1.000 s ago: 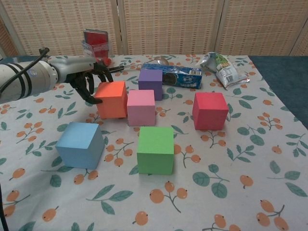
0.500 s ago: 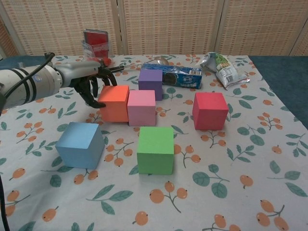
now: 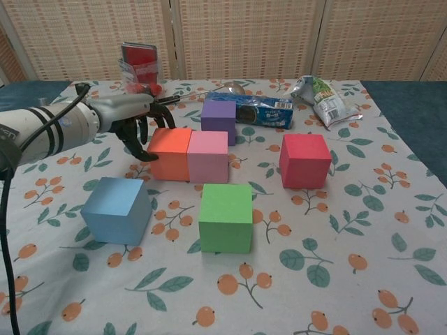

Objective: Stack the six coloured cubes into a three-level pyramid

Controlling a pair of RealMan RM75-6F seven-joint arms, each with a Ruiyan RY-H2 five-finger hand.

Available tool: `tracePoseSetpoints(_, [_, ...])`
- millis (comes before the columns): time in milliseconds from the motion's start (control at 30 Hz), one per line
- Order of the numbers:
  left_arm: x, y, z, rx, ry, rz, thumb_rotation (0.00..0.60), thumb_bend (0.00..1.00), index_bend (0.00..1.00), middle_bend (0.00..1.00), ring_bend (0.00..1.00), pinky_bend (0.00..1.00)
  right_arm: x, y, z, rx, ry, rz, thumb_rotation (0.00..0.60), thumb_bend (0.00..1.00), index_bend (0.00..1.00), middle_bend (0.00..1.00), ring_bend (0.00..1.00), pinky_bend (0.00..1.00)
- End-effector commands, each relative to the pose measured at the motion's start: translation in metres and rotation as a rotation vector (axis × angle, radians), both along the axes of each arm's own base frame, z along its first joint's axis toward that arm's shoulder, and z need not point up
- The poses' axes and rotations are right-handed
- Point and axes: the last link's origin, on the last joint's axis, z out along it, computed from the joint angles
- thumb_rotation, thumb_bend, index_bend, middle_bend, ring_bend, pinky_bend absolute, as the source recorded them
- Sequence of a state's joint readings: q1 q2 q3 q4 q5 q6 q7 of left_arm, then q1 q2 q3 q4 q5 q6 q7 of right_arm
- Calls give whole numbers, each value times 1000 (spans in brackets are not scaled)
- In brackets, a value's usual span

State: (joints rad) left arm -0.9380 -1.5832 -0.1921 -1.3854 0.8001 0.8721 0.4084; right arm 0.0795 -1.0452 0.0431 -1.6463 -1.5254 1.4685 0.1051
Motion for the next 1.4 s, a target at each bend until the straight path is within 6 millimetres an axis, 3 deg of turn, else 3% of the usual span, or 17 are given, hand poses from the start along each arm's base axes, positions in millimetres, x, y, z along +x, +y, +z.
tracePoseSetpoints(33, [0, 0, -1, -1, 3, 1, 600, 315, 293, 418, 429, 415, 0, 0, 0, 0, 1, 1, 600, 103, 0, 0, 0, 0])
tracePoseSetpoints(1167, [6, 2, -3, -19, 7, 8, 600, 315, 257, 367, 421, 411, -1, 8, 5, -18, -3, -3, 600, 103, 0, 0, 0, 0])
tracePoseSetpoints(1400, [7, 2, -4, -26, 13, 5, 600, 314, 213, 332, 408, 409, -2, 9, 5, -20, -3, -6, 600, 102, 0, 0, 0, 0])
